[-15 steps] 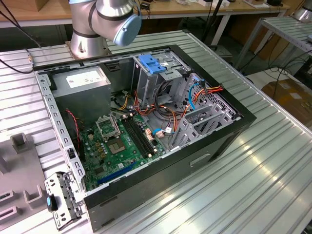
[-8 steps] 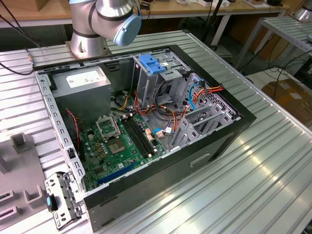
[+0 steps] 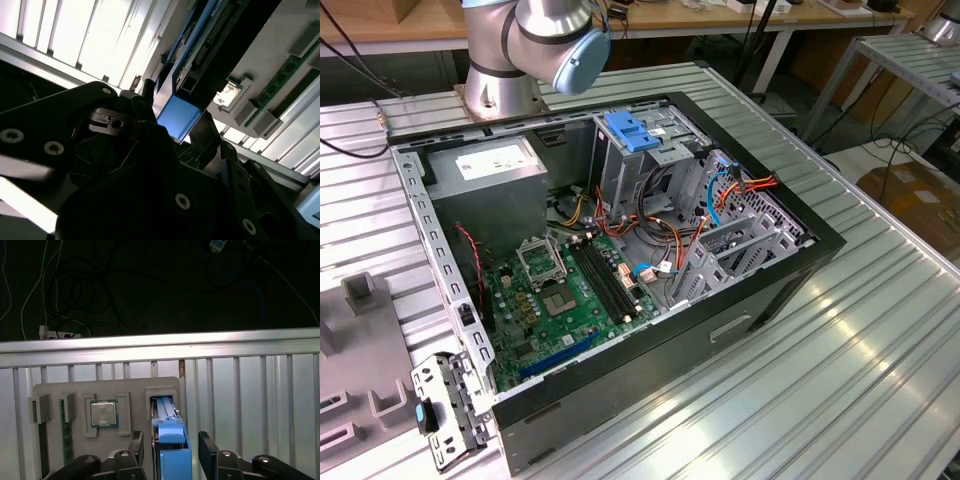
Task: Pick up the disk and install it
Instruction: 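Pick up the disk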
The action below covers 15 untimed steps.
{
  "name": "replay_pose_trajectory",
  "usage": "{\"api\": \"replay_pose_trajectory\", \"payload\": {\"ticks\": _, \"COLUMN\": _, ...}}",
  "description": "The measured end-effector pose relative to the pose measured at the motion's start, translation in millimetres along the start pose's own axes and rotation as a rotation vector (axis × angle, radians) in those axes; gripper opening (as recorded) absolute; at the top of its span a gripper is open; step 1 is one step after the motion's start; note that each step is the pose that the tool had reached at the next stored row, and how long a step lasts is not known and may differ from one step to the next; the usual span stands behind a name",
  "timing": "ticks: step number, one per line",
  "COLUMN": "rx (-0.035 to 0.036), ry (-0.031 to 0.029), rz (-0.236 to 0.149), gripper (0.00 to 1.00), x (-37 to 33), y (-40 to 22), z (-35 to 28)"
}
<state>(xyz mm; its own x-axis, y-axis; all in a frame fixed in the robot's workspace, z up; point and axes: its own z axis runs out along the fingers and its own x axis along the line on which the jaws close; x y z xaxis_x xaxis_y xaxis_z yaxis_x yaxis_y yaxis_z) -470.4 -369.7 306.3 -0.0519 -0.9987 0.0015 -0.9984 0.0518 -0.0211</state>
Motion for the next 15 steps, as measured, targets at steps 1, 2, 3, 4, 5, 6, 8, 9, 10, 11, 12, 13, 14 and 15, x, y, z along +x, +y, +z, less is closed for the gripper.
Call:
{"api": "replay_pose_trajectory", "payload": {"ticks": 1, "rx": -0.0001, "ry": 0.0000, "rz": 0.000, "gripper": 0.56, "x": 0.0, "y": 0.0, "z": 0.1}}
{"api": "replay_pose_trajectory", "payload": {"ticks": 2, "rx": -0.0001, "ry": 0.0000, "rz": 0.001, "gripper": 0.56, "x": -0.1, "y": 0.0, "z": 0.6}}
{"api": "replay_pose_trajectory", "payload": {"ticks": 3, "rx": -0.0017, "ry": 0.0000, "rz": 0.005, "gripper": 0.56, "x": -0.2, "y": -0.4, "z": 1.4}}
{"api": "replay_pose_trajectory", "payload": {"ticks": 4, "rx": -0.0029, "ry": -0.0001, "rz": 0.008, "gripper": 0.56, "x": -0.2, "y": -0.9, "z": 1.7}}
{"api": "replay_pose_trajectory", "payload": {"ticks": 5, "rx": -0.0033, "ry": 0.0000, "rz": 0.010, "gripper": 0.56, "x": -0.1, "y": -1.2, "z": 1.6}}
{"api": "replay_pose_trajectory", "payload": {"ticks": 6, "rx": -0.0034, "ry": -0.0001, "rz": 0.010, "gripper": 0.56, "x": -0.1, "y": -1.3, "z": 1.7}}
{"api": "replay_pose_trajectory", "payload": {"ticks": 8, "rx": -0.0033, "ry": -0.0001, "rz": 0.010, "gripper": 0.56, "x": -0.1, "y": -1.4, "z": 1.7}}
{"api": "replay_pose_trajectory", "payload": {"ticks": 9, "rx": -0.0034, "ry": -0.0001, "rz": 0.010, "gripper": 0.56, "x": -0.1, "y": -1.5, "z": 1.7}}
{"api": "replay_pose_trajectory", "payload": {"ticks": 10, "rx": -0.0035, "ry": 0.0000, "rz": 0.010, "gripper": 0.56, "x": -0.1, "y": -1.5, "z": 1.7}}
{"api": "replay_pose_trajectory", "payload": {"ticks": 11, "rx": -0.0037, "ry": 0.0000, "rz": 0.012, "gripper": 0.56, "x": -0.2, "y": -1.6, "z": 2.1}}
{"api": "replay_pose_trajectory", "payload": {"ticks": 12, "rx": -0.0039, "ry": 0.0000, "rz": 0.013, "gripper": 0.56, "x": -0.2, "y": -1.5, "z": 2.8}}
{"api": "replay_pose_trajectory", "payload": {"ticks": 13, "rx": -0.0049, "ry": 0.0002, "rz": 0.017, "gripper": 0.56, "x": -0.2, "y": -1.4, "z": 4.1}}
{"api": "replay_pose_trajectory", "payload": {"ticks": 14, "rx": -0.0057, "ry": 0.0003, "rz": 0.020, "gripper": 0.56, "x": -0.2, "y": -1.4, "z": 5.1}}
{"api": "replay_pose_trajectory", "payload": {"ticks": 15, "rx": -0.0075, "ry": 0.0005, "rz": 0.025, "gripper": 0.56, "x": -0.1, "y": -1.4, "z": 6.3}}
